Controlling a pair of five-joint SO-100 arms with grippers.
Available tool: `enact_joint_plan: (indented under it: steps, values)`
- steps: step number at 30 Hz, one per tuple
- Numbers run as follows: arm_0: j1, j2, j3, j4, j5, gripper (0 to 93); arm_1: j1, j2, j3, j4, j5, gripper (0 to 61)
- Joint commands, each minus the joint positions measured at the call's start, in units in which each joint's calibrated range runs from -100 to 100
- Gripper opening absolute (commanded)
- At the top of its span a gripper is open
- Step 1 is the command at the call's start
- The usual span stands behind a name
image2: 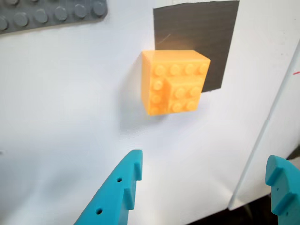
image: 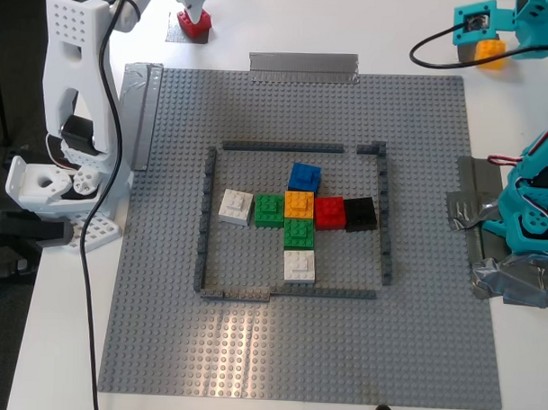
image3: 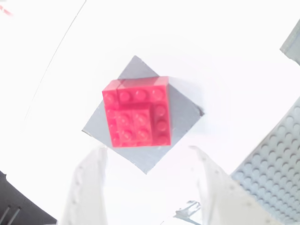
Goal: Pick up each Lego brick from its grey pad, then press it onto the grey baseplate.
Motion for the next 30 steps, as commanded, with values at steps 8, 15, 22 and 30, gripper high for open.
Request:
enact_joint_plan:
  steps: [8, 15, 22, 30]
  values:
    - [-4.8, 8.1, -21.2, 15.9, -3.8, 28.3, -0.4, 3.3, -8.5, -6.5, 0.3, 16.9]
    - [-4.1, 12.2, -21.3, 15.2, -3.3, 28.3, -1.0, 4.5, -8.6, -6.6, -0.5, 17.7]
    - [-3.1, 13.0, -21.0, 12.1, -2.7, 28.3, -1.7, 4.5, -9.5, -6.0, -0.6, 17.8]
    - [-2.4, 13.2, -20.3, 10.7, -2.7, 28.3, -2.3, 4.0, -11.6, -4.4, -0.6, 17.7]
